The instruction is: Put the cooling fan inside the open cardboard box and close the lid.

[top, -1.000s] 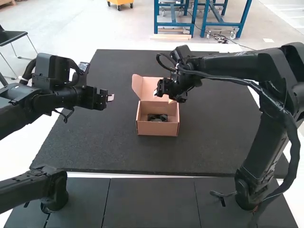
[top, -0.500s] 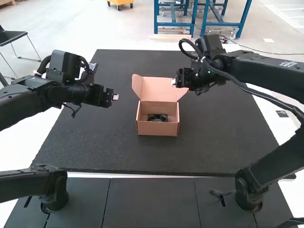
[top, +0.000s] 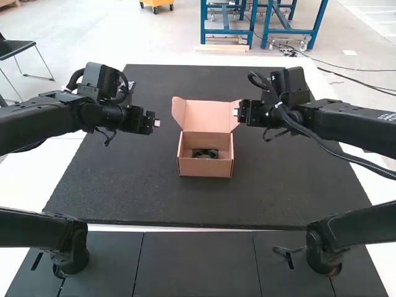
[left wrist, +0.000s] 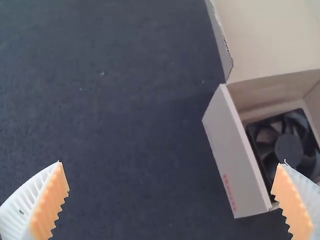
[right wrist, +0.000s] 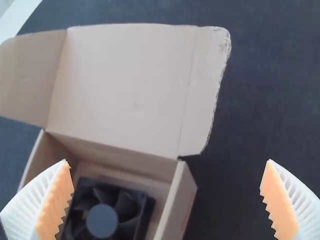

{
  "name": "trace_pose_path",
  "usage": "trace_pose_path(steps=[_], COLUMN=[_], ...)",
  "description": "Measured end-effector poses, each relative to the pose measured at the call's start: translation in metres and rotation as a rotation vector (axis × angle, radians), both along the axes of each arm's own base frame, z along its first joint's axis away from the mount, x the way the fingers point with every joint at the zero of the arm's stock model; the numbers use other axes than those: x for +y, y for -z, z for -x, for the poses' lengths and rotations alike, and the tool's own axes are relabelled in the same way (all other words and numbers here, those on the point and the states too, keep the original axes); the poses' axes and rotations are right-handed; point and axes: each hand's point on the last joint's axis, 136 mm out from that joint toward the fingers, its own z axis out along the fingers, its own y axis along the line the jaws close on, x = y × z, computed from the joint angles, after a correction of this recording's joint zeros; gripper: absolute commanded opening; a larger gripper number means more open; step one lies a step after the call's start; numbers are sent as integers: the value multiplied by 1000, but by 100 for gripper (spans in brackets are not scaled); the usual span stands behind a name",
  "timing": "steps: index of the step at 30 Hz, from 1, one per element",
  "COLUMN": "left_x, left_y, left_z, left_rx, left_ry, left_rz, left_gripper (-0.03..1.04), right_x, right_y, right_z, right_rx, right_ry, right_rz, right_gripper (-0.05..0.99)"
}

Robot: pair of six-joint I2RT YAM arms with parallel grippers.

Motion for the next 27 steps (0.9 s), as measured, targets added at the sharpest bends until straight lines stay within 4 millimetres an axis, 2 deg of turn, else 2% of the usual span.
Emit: trace_pose_path(steps=[8,17,22,27], left_x=[-4,-7,0,9], left_y=[17,22,23,28], left_z=[-17,-40,-52,-63], left_rx=[15,-20,-40,-49], left_ry=[-10,-34,-66,-101], left_rz=[-8,-3,9,16], left_gripper=[96,96,96,96], right_x=[4,8,9,11], right_y=[-3,26,34,32], right_z=[-10,-17,-21,-26], right_rx=[-45,16,30,26], right_ry=[-7,-10,-10,-8], right_rz=[-7,25,32,31], right_gripper=[85,85,85,85])
